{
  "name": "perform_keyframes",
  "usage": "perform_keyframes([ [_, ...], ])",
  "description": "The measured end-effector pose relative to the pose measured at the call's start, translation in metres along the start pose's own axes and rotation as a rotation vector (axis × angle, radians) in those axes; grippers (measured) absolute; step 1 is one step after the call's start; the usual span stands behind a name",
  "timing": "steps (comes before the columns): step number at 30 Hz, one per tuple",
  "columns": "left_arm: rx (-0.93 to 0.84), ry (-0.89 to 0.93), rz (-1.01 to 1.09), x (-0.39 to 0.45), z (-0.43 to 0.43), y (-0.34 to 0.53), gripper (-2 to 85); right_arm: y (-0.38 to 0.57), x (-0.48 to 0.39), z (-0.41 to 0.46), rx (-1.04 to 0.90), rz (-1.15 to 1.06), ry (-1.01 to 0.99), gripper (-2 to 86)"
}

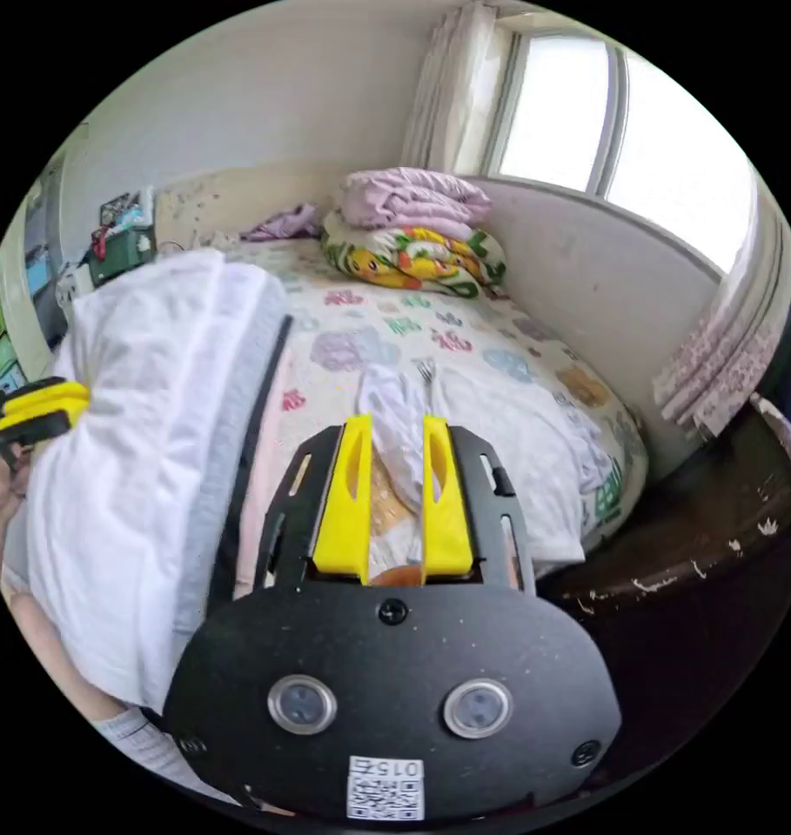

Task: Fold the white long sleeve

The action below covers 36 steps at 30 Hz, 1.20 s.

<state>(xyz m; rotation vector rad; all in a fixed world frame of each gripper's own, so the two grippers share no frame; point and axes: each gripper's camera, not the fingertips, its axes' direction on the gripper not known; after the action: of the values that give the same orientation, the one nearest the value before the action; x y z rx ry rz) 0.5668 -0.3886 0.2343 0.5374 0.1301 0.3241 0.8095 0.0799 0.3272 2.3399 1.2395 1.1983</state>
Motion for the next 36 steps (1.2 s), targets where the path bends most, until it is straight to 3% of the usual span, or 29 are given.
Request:
perform_keyframes([
  [5, -0.014, -0.039, 0.017, 0.014, 0.019, 0.008, 1.6, 0.037, 0.028, 0.086, -0.254, 0.039, 0.031, 17.6],
  [12, 0.009, -0.019, 0.009, 0.017, 0.033, 0.022, 1.7, 0.066, 0.069, 0.106, -0.162, 0.273, -0.043, 10.3],
  [19, 0.017, -0.045, 0.021, 0.021, 0.033, 0.029, 1.7, 0.109, 0.078, 0.098, -0.121, 0.210, -0.015, 3.8],
  [21, 0.008, -0.053, 0.024, 0.022, 0.031, 0.028, 1.7, 0.123, 0.081, 0.080, -0.043, 0.231, -0.037, 3.1],
  [26, -0.016, -0.088, 0.033, 0.023, 0.021, 0.025, 1.9, 0.173, 0.111, -0.046, 0.402, 0.356, -0.223, 0.5],
  [28, -0.010, -0.109, 0.030, 0.022, 0.011, 0.026, 2.2, 0.191, 0.118, -0.097, 0.511, 0.345, -0.224, 0.1],
  [32, -0.020, -0.057, -0.034, 0.013, -0.025, 0.027, 3.4, 0.263, 0.128, -0.213, 0.809, 0.312, -0.426, -0.3],
  [36, 0.361, 0.110, -0.040, 0.039, -0.141, 0.062, 8.0, 0.354, 0.105, -0.306, 1.090, 0.131, -0.638, -0.4],
])
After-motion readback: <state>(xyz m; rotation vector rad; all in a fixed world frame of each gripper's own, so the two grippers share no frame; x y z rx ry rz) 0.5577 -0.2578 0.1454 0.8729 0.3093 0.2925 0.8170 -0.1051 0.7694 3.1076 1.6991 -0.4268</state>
